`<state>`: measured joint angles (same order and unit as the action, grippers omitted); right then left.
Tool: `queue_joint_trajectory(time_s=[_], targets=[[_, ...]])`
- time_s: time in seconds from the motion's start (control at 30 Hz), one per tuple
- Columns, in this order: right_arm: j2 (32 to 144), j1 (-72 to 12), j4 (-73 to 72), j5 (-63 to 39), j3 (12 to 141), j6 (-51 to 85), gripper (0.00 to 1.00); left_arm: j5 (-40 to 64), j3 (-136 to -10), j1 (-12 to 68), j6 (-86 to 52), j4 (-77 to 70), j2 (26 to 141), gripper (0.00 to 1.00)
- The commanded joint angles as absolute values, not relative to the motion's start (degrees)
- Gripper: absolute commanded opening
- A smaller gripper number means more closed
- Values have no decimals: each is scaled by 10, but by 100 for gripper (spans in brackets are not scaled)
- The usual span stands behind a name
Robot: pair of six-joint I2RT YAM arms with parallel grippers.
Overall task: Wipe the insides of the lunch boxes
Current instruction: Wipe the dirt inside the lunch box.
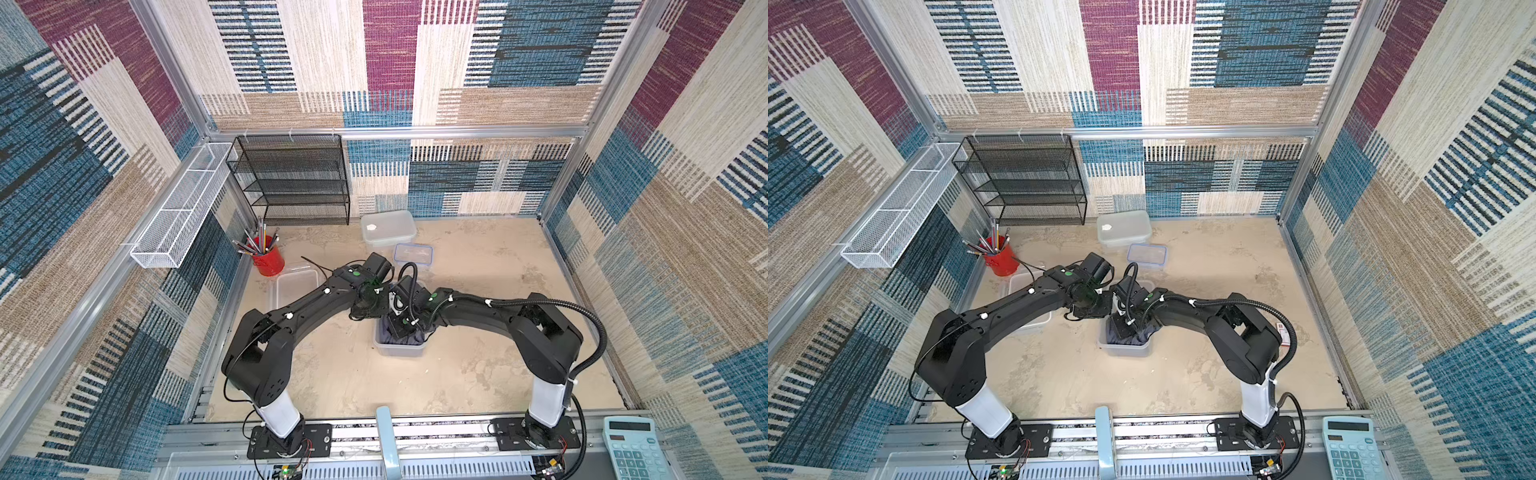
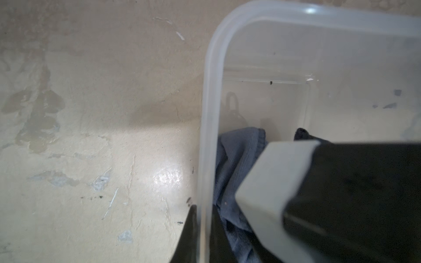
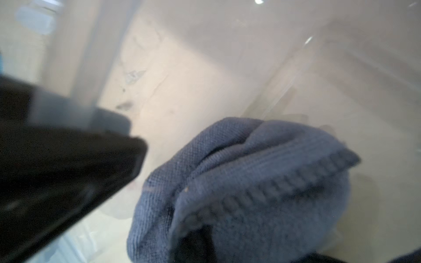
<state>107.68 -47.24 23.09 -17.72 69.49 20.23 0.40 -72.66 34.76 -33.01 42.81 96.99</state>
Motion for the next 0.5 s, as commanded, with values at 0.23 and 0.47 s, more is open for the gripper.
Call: queue_joint_trajectory(time_s=[0.23, 0.47], targets=[[1120, -426, 55, -310, 741, 316, 0, 4, -706, 354, -339, 429, 963, 0], [1146, -416, 48, -179, 812, 333, 0, 12, -694, 371, -348, 430, 951, 0]])
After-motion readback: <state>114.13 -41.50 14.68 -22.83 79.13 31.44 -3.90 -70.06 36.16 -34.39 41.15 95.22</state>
